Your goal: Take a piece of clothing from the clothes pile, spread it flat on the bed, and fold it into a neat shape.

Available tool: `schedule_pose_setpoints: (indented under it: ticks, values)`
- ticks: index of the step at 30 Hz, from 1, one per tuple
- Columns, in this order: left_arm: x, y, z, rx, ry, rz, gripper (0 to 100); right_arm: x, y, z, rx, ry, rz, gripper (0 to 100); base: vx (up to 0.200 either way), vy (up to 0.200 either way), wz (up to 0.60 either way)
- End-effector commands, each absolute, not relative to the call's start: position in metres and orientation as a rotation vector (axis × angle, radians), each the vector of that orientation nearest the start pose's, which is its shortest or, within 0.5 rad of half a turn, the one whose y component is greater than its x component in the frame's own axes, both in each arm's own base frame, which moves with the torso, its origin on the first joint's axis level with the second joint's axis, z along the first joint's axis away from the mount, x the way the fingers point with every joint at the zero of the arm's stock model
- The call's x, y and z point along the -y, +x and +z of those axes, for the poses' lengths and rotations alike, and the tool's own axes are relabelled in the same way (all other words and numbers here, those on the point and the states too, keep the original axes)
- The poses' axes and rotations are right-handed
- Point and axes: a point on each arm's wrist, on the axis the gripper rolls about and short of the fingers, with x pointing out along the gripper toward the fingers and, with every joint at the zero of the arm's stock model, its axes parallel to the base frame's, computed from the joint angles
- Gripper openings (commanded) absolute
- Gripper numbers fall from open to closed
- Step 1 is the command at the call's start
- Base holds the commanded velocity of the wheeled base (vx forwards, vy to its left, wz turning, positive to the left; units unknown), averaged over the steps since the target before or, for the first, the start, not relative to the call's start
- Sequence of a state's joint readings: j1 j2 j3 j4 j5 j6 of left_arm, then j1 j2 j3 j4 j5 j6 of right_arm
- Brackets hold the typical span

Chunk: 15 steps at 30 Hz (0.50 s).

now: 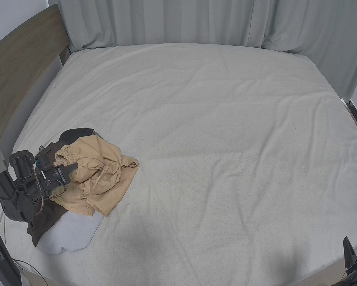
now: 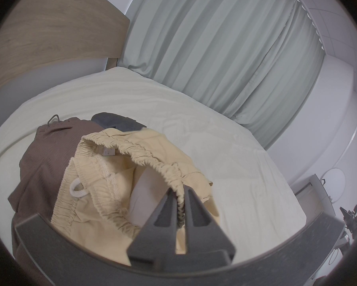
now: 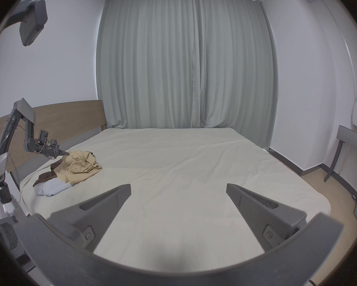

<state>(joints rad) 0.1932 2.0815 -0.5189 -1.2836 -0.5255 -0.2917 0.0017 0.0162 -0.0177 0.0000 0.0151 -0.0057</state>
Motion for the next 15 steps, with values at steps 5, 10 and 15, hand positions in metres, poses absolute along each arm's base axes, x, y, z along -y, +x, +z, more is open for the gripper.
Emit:
schedule_pose_setpoints:
  ticks: [5,10,15]
  values:
    - [-0.044,0.307,0.06,-0.31,-0.39,-0.326,0,0.0,-0.022,0.076,-0.006,-0.006,0.017,100,0.0,0.0,0.0]
    - [-0.033,0.297,0.068,-0.298,-0.405,-0.367,0,0.0,-0.022,0.076,-0.006,-0.006,0.015,100,0.0,0.0,0.0]
    - [-0.026,0.292,0.078,-0.271,-0.416,-0.423,0,0.0,-0.022,0.076,-0.006,-0.006,0.015,100,0.0,0.0,0.0]
